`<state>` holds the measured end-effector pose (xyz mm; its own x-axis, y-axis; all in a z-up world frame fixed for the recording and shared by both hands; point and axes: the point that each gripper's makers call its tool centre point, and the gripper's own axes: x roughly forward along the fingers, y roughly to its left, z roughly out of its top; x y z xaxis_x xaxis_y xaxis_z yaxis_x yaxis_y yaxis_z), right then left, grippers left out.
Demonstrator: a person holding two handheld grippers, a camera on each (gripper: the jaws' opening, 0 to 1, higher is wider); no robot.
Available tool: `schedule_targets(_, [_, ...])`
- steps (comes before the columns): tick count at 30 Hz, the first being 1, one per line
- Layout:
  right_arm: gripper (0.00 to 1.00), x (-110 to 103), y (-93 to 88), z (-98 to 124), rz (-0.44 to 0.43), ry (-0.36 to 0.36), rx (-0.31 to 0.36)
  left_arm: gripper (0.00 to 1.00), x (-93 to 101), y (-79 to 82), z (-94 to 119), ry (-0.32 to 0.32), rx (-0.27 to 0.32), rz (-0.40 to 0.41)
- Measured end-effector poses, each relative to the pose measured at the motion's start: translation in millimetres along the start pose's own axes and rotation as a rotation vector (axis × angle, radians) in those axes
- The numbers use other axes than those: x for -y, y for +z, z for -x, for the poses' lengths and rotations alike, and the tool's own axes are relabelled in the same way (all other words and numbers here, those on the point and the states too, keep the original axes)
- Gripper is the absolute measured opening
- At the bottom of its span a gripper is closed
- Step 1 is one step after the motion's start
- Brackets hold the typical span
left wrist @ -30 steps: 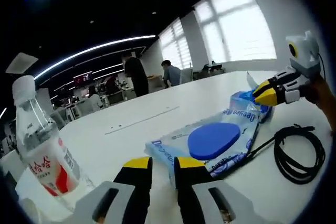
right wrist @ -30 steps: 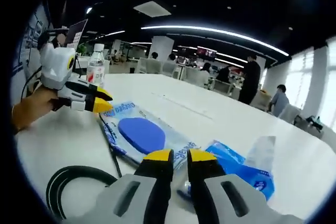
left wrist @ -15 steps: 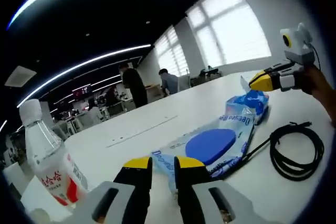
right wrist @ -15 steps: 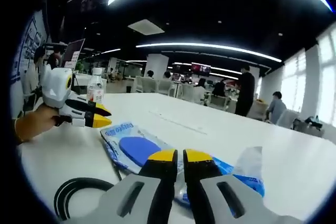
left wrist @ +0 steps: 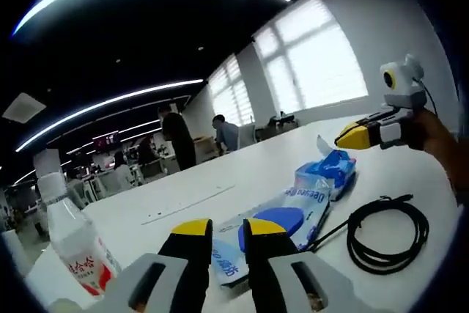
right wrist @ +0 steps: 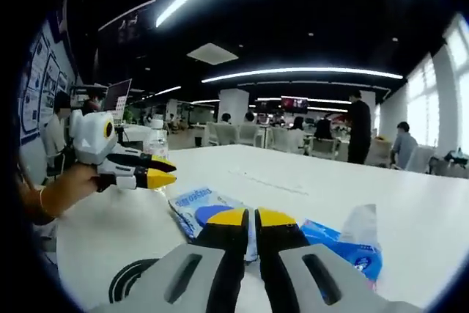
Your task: Arrange the tabletop items into an orderly group along one side of the table until the central work area is clear of visible clutter.
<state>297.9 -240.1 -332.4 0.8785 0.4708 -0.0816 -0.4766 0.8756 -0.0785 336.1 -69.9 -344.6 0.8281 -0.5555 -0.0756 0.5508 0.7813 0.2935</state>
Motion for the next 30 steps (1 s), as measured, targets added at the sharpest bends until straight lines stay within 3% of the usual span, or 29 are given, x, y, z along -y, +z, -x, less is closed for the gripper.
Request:
schedule_targets(6, [0.07, -0.9, 7.5, 12.5, -0.032, 0.013, 0.038, 0.20, 3.1, 11.6, 13.2, -0.003, 0.047, -0.007])
schedule_targets(11, [0.11, -2.0, 23.2, 29.1, -0.072, 0.027, 0.107, 0.21, -1.0, 24.2, 30.5, 0.040, 0.078, -0.060])
schedule_targets(19, [0.24, -5.3, 40.5, 51.0, -0.073, 0.023, 0.177, 0.24, -12.4, 48.9, 56.8, 0.097, 0.150, -0.070])
schedule_targets(24, [0.33, -7.8, 39.1, 59.1, -0.031, 0.008, 0.159, 0.33, -26.7, 61.9, 73.7, 0.152, 0.193, -0.045])
schedule_targets(30, [0.40, -8.8, 39.9, 66.0, -0.025, 0.008, 0.164, 0.37, -41.1, 62.5, 88.8, 0.205, 0.198, -0.033])
